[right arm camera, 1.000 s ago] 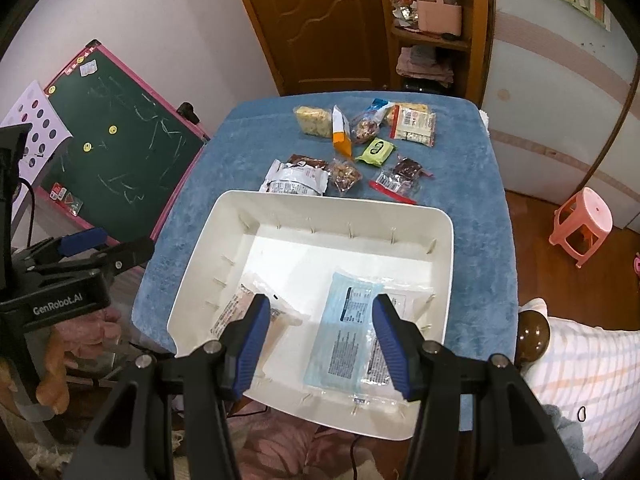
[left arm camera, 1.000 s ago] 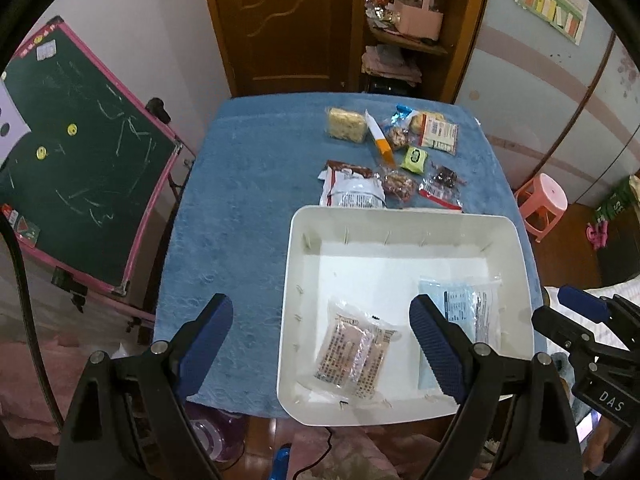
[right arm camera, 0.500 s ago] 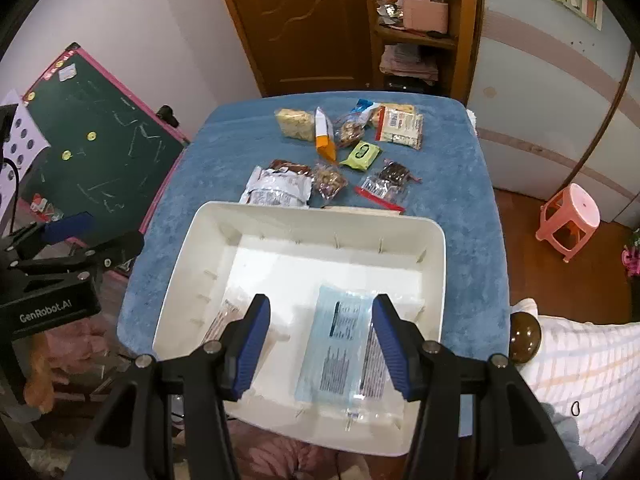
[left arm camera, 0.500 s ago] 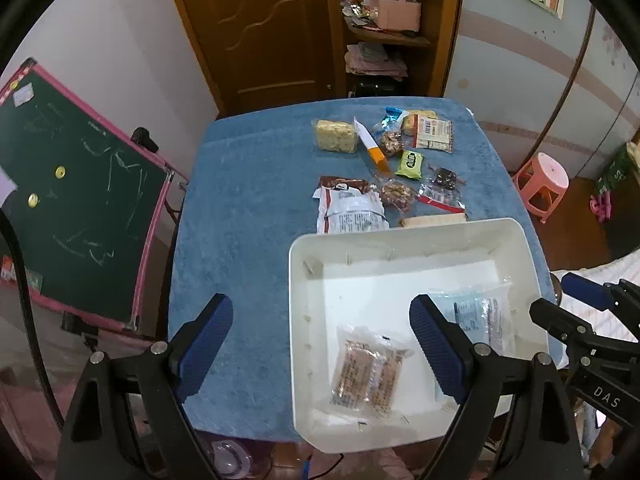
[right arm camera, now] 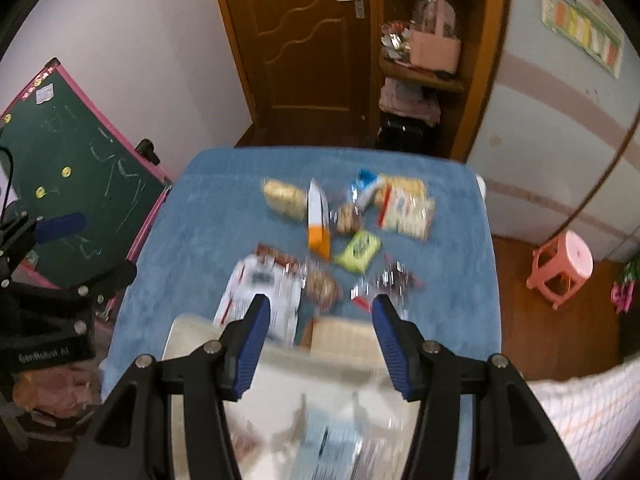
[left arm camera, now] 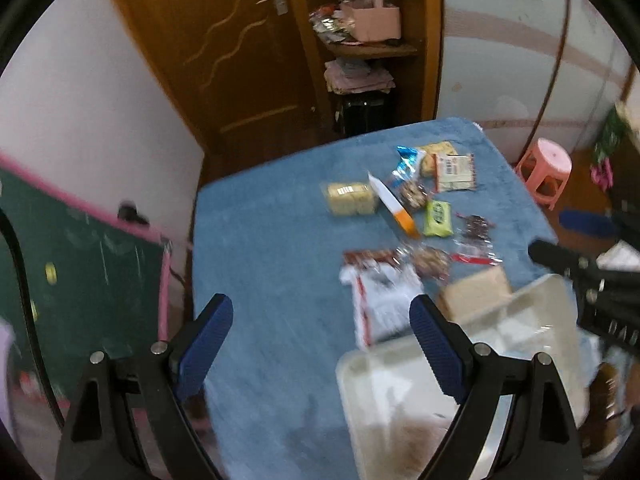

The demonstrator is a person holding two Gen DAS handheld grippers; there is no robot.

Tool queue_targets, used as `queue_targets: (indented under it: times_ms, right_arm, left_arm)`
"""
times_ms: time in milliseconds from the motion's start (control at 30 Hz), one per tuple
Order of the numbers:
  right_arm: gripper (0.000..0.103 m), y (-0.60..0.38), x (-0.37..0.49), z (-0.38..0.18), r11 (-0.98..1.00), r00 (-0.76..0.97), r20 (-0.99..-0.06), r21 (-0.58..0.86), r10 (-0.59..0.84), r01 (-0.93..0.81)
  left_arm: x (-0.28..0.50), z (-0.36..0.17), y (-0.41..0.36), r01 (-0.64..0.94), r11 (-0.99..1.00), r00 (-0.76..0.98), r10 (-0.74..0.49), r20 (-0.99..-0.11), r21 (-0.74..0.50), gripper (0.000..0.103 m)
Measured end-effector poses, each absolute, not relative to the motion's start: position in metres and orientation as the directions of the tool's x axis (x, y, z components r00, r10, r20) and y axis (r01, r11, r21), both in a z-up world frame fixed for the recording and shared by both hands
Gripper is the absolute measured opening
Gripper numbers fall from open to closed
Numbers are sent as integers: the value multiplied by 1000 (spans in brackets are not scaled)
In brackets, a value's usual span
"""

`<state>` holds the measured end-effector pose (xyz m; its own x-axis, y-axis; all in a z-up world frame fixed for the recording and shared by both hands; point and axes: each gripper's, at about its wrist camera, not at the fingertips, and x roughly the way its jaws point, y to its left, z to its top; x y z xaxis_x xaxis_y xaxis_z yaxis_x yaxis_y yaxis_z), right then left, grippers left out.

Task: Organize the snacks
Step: 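Grasp the orange-and-white stick snack with the right tool while the left tool grasps the cracker bar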

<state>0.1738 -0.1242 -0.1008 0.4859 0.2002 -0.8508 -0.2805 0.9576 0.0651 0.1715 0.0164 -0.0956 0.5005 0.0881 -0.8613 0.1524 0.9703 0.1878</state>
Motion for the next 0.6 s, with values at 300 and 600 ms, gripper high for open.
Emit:
queue_targets:
  times_ms: [300, 600]
  right_arm:
    - [54, -83, 289, -169, 957, 372, -909, 85, 188, -276]
    - [53, -55, 344, -267, 967, 242, -964, 47, 110, -252]
  left_arm:
    - [277, -156, 17, 384, 893, 476, 26, -879, 234, 89]
    - [341, -224, 17, 476, 850, 405, 16, -914, 226, 89]
